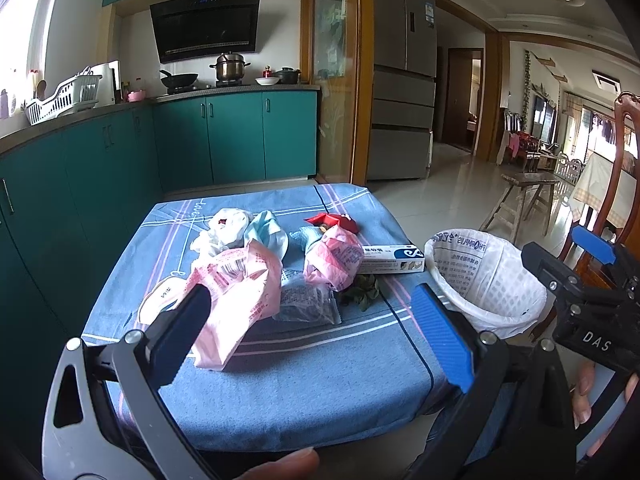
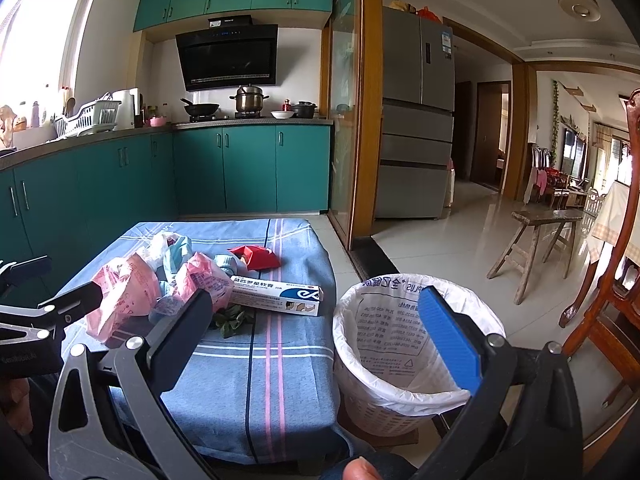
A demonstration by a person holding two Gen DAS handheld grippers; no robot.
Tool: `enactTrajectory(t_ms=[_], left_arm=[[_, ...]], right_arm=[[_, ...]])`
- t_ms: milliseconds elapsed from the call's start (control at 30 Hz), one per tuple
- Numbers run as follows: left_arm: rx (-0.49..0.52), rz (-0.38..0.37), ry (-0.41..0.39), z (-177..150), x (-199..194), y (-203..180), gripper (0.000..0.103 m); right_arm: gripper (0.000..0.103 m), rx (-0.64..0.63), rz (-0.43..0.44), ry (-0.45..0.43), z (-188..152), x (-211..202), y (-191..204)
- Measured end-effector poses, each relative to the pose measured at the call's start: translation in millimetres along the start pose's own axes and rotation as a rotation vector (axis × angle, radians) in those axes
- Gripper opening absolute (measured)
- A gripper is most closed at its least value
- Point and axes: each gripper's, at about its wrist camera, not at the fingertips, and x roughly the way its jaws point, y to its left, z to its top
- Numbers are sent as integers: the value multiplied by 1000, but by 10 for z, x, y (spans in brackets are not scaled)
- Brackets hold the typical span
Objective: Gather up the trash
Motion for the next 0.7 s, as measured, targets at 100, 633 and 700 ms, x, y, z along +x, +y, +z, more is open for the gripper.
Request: enactTrajectory(t_ms=[100,633,700], left_arm=[[-5,-1,4,-2,12,2,100],[-4,4,18,-9,42,17,100],[-3,4,19,-12,43,18,100]], right_arm=[[101,-3,-2,1,2,1,3],[101,8,-7,7,-4,18,-26],[101,8,-8,6,-8,19,-28]])
